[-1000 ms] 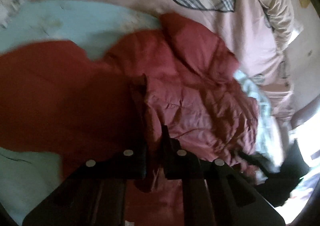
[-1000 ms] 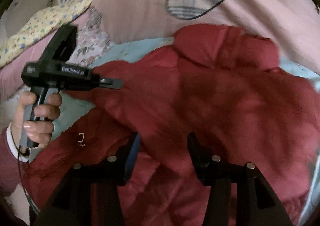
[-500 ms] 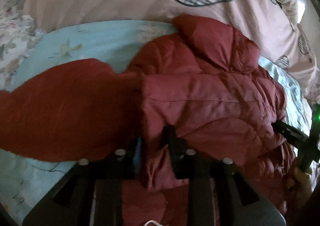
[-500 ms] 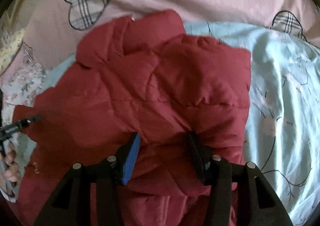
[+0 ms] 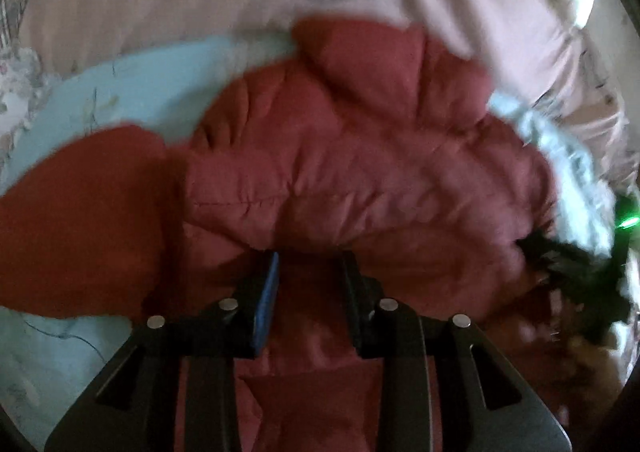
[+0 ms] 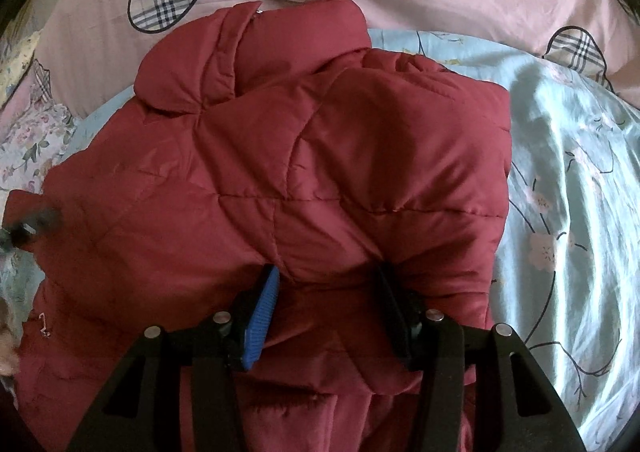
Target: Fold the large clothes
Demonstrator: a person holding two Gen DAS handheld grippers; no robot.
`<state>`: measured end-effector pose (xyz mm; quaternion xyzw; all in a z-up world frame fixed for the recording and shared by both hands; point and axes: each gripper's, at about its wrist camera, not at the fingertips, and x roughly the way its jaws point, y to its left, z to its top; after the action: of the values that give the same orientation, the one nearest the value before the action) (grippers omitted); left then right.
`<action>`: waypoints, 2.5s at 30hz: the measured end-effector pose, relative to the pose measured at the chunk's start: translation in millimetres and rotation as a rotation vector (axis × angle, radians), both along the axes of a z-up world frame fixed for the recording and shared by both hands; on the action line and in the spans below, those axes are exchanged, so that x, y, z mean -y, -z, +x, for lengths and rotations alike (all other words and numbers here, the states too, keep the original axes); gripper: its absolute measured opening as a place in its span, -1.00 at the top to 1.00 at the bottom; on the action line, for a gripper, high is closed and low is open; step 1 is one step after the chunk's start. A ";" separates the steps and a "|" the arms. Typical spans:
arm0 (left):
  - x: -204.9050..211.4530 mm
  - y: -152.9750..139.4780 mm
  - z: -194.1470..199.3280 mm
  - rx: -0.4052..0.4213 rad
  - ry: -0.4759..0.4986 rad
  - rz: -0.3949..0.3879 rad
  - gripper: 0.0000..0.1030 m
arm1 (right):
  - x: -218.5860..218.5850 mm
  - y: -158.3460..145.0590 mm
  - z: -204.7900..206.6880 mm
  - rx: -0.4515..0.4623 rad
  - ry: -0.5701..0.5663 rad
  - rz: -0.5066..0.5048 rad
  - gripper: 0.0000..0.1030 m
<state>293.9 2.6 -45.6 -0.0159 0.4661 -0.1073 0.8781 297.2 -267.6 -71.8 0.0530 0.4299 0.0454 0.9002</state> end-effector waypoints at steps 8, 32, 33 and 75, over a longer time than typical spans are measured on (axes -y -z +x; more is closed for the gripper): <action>-1.6 21.2 4.2 -0.027 -0.018 0.011 0.44 | -27.2 -33.2 -12.0 0.095 -0.053 -0.042 -0.01; -52.6 -0.2 -31.2 0.005 -0.111 -0.141 -0.21 | -21.7 -34.5 -33.9 0.076 -0.055 0.030 -0.03; -62.4 -1.2 -36.3 0.004 -0.133 -0.156 -0.21 | -21.3 -36.7 -35.4 0.075 -0.058 0.035 -0.03; -369.5 19.4 -53.4 0.112 -0.828 -0.227 0.66 | -52.5 -47.7 -109.6 0.044 -0.174 0.114 -0.20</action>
<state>240.5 372.1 -65.0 -0.2921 0.3571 0.2029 0.8637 187.6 -215.1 -24.1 0.0655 0.4097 0.1491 0.8976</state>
